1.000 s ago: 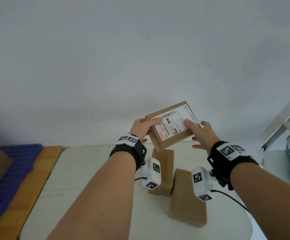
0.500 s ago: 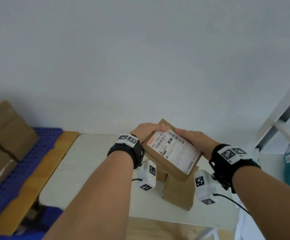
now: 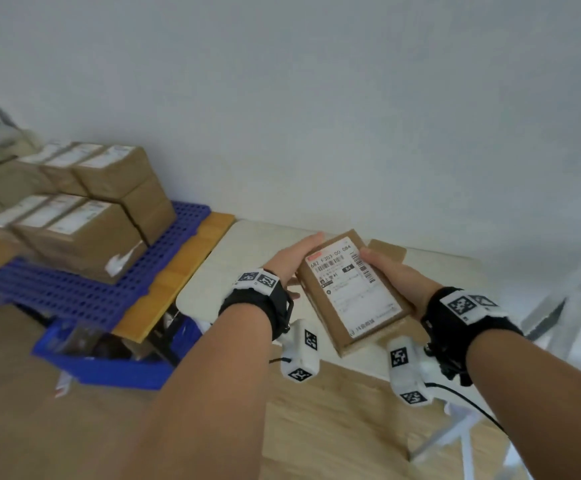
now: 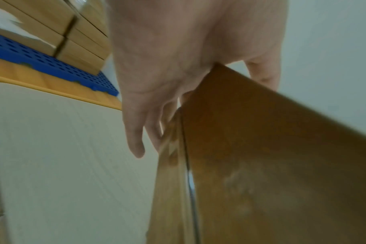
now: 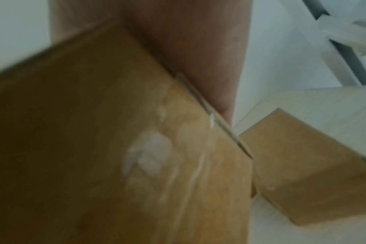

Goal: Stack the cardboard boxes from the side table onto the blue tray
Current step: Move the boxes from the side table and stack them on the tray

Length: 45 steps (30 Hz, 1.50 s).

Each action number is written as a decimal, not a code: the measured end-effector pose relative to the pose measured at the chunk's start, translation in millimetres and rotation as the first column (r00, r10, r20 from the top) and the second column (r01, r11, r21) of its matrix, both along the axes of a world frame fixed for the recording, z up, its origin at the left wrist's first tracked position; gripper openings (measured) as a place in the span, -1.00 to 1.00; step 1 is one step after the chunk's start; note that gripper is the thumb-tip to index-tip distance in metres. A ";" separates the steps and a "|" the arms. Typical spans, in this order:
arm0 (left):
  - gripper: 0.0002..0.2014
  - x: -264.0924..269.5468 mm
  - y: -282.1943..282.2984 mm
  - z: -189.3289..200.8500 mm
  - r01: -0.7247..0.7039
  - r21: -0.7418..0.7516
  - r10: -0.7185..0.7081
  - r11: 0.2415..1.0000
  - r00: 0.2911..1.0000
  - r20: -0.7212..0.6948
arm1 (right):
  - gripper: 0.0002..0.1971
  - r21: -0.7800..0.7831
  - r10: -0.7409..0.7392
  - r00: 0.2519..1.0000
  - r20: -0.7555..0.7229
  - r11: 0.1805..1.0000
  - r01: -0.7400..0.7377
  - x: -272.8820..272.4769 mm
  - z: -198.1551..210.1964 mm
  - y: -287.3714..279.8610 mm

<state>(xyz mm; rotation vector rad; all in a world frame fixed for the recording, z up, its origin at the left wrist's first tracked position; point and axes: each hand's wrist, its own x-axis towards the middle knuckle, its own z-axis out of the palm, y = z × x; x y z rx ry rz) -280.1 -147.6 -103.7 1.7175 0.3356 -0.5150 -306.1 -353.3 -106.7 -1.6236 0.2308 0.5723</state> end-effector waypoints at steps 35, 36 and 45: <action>-0.10 -133.5 474.4 -35.9 -0.412 -0.076 0.414 0.908 0.910 0.017 | -0.62 -0.021 0.254 0.967 0.015 0.967 -0.254 -60.9 -13.1 492.8; -0.14 -131.0 483.9 -35.8 -0.418 -0.074 0.420 0.906 0.907 0.024 | -0.62 -0.029 0.272 0.962 0.014 0.962 -0.271 -56.0 -14.5 502.6; -0.34 -74.6 571.5 -25.3 -0.444 0.013 0.440 0.896 0.893 0.097 | -0.57 -0.035 0.367 0.930 0.018 0.930 -0.366 16.1 -15.2 591.0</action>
